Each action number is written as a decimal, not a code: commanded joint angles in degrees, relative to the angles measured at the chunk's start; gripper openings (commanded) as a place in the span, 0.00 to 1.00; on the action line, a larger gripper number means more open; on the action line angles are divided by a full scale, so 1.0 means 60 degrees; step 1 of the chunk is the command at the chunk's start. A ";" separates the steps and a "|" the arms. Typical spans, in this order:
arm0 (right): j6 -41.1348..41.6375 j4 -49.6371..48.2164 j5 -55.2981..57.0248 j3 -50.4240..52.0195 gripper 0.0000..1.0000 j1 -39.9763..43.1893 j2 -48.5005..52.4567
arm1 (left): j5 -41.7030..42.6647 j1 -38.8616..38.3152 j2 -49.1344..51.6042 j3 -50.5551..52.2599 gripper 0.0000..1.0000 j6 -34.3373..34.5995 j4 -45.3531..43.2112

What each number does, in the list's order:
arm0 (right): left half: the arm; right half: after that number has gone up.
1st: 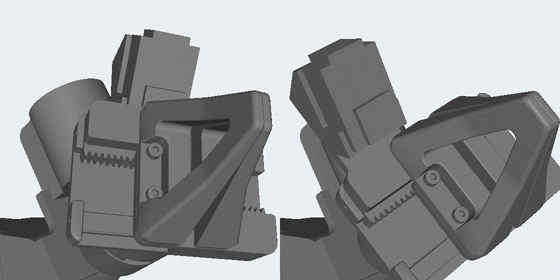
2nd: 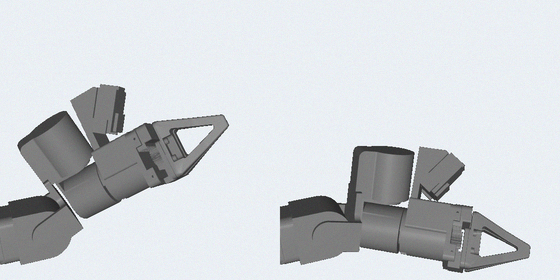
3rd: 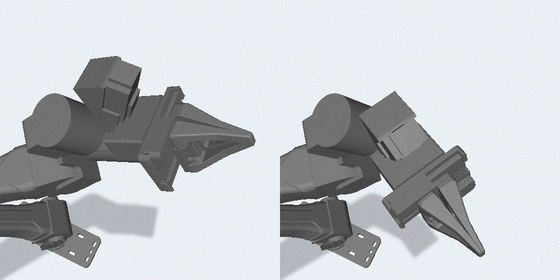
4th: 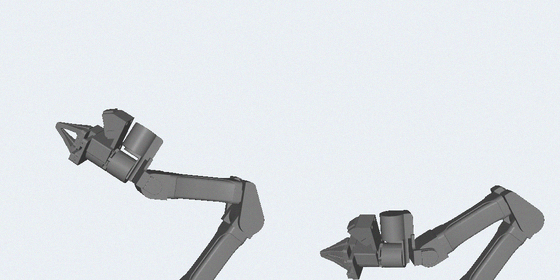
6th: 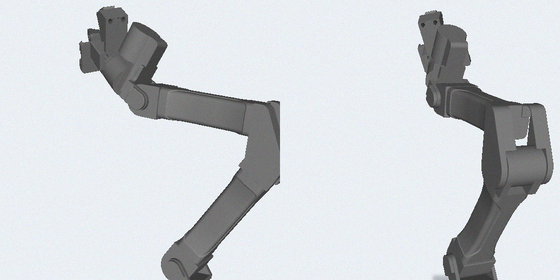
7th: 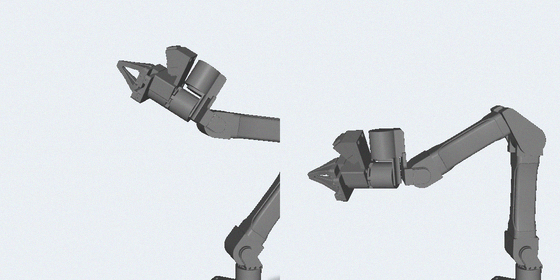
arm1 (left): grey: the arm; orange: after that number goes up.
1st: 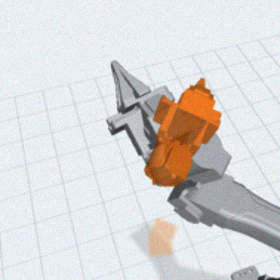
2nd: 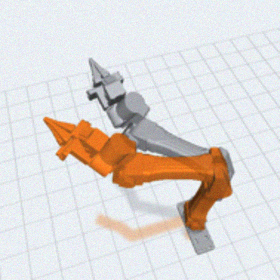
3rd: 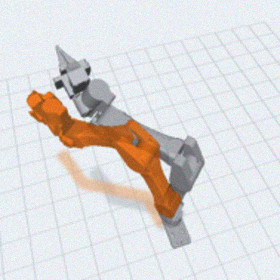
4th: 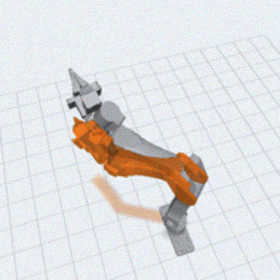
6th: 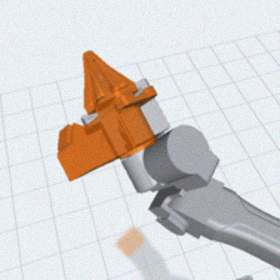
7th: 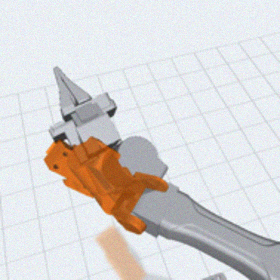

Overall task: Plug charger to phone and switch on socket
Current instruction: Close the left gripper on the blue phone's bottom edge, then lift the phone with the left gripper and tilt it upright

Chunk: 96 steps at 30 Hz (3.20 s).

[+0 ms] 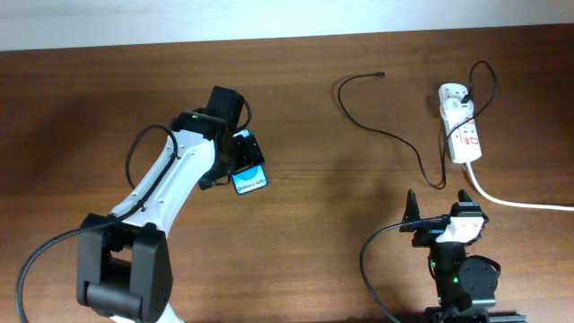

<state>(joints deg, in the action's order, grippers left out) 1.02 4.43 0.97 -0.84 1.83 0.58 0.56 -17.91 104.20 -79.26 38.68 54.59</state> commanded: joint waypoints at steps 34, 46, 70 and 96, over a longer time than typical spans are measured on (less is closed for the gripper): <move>-0.0058 0.0029 -0.0025 0.0087 0.98 -0.0004 -0.0062 | -0.0175 0.0087 0.3796 -0.2299 0.99 -0.0994 -0.0528; -0.0058 0.0029 -0.0025 0.0087 0.98 -0.0004 -0.0062 | -0.0051 0.0051 0.3832 -0.2240 0.86 -0.0871 0.0011; -0.0058 0.0029 -0.0025 0.0087 0.98 -0.0004 -0.0062 | 0.1078 0.0015 0.3825 -0.3096 0.59 -0.0816 0.0787; -0.0058 0.0029 -0.0025 0.0087 0.98 -0.0004 -0.0062 | 0.3187 0.0022 0.3807 -0.7431 0.57 -0.1628 0.7027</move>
<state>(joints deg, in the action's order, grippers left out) 1.02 4.43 0.95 -0.84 1.83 0.58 16.49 -17.76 127.04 -121.51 31.03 96.23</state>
